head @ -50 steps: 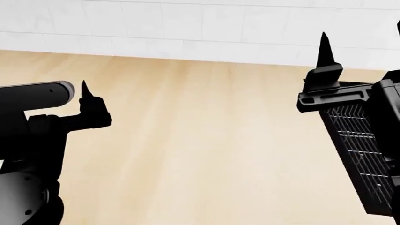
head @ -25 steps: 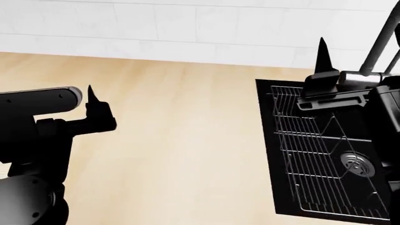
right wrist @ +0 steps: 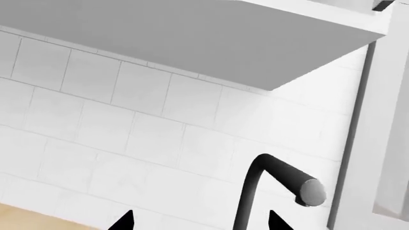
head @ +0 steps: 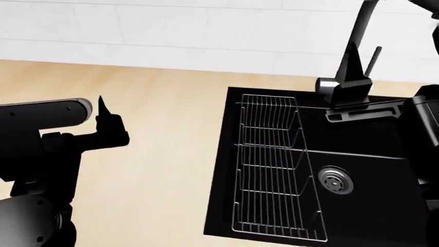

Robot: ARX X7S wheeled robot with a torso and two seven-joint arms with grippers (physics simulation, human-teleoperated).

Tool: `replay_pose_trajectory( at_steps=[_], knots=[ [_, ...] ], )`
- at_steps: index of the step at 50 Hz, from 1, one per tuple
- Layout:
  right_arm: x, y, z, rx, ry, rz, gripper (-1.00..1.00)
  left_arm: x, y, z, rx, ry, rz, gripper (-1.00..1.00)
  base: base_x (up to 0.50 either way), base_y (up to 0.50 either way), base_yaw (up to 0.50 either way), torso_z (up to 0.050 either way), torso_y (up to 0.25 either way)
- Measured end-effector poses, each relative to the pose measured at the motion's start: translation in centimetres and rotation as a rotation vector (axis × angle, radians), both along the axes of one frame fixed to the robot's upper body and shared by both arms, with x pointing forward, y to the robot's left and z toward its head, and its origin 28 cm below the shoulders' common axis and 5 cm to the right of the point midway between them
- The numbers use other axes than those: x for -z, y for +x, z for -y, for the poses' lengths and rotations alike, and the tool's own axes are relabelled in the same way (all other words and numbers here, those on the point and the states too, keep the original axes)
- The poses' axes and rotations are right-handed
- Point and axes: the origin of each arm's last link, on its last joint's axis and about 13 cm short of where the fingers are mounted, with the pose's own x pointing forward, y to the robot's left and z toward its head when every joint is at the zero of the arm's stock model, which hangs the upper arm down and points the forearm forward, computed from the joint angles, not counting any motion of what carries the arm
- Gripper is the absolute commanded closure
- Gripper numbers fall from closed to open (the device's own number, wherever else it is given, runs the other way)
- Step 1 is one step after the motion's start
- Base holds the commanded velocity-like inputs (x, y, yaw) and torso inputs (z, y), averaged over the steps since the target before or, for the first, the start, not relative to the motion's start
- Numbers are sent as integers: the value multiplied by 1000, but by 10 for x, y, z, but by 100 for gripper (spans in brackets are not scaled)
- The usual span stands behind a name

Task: Pick and place the shaker into the drawer. Then close the cabinet.

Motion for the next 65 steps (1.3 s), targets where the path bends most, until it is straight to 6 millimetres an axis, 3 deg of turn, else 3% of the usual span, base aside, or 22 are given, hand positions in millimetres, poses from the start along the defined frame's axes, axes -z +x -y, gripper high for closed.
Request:
replay_pose_trajectory(
  at_steps=[13,28,38,43,55,65],
  knots=[
    [1,1,0,4,-1,-3,-100,2,0,0,0,0,-4,-100,58,-492,0,0,0],
    [2,3,0,30,21,-24,-100,3,0,-1,-1,-2,-6,-100,5,-47,0,0,0],
    [-3,2,9,169,85,-63,-100,2,-1,-1,1,-2,-5,-100,0,0,0,0,0],
    [-22,-6,16,272,59,3,-100,2,-1,0,7,-1,-3,-100,0,0,0,0,0],
    [-97,-20,16,485,-146,229,-100,3,-1,0,12,-11,-4,-100,0,0,0,0,0],
    [-136,-9,3,622,-401,378,-100,5,0,-2,9,-28,-9,-100,0,0,0,0,0]
  ],
)
